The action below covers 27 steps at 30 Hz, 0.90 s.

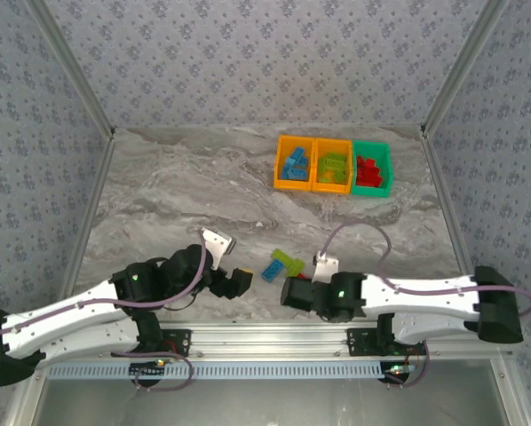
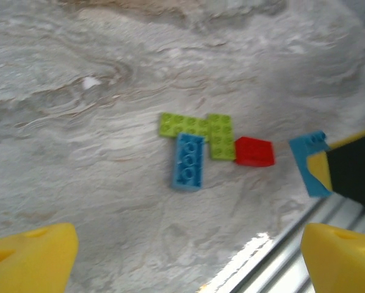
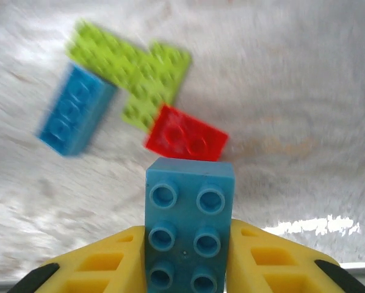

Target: Sort the legos into containers by color

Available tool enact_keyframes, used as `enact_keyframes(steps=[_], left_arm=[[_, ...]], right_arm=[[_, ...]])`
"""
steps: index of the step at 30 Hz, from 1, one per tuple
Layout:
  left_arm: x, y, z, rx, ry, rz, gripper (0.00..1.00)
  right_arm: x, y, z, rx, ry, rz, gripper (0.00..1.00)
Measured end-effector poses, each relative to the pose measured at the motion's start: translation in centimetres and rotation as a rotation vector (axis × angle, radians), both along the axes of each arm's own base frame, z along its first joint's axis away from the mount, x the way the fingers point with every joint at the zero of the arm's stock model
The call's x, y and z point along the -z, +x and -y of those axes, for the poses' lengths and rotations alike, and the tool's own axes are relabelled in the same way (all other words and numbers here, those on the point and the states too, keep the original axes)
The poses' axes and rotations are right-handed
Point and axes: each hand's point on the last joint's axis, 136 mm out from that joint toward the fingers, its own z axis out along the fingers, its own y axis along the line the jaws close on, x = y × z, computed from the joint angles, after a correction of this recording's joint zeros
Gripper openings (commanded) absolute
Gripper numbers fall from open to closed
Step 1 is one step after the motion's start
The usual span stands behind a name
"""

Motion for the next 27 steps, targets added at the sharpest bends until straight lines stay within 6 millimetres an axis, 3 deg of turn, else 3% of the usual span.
enact_keyframes(steps=[4, 6, 12, 16, 23, 27], left_arm=[[-1.1, -0.8, 1.0, 0.055, -0.078, -0.006, 0.95], [-1.4, -1.0, 1.4, 0.069, -0.095, -0.008, 0.95], [-1.5, -1.0, 1.8, 0.068, -0.121, -0.019, 0.95], [-0.2, -1.1, 1.6, 0.058, -0.101, -0.041, 0.95], [0.3, -0.8, 1.3, 0.037, -0.076, -0.04, 0.95], [1.2, -0.4, 0.8, 0.012, -0.027, -0.039, 0.95]], right_arm=[[-4.5, 5.1, 1.4, -0.005, 0.004, 0.134, 0.34], [-5.8, 8.0, 2.4, 0.005, -0.022, 0.183, 0.34], [-6.0, 19.2, 4.2, 0.043, -0.098, 0.201, 0.33], [-5.2, 27.3, 2.5, 0.009, -0.096, 0.188, 0.33], [-4.4, 41.1, -2.4, -0.046, -0.011, 0.235, 0.39], [-3.3, 46.2, -3.6, -0.041, 0.02, 0.255, 0.46]])
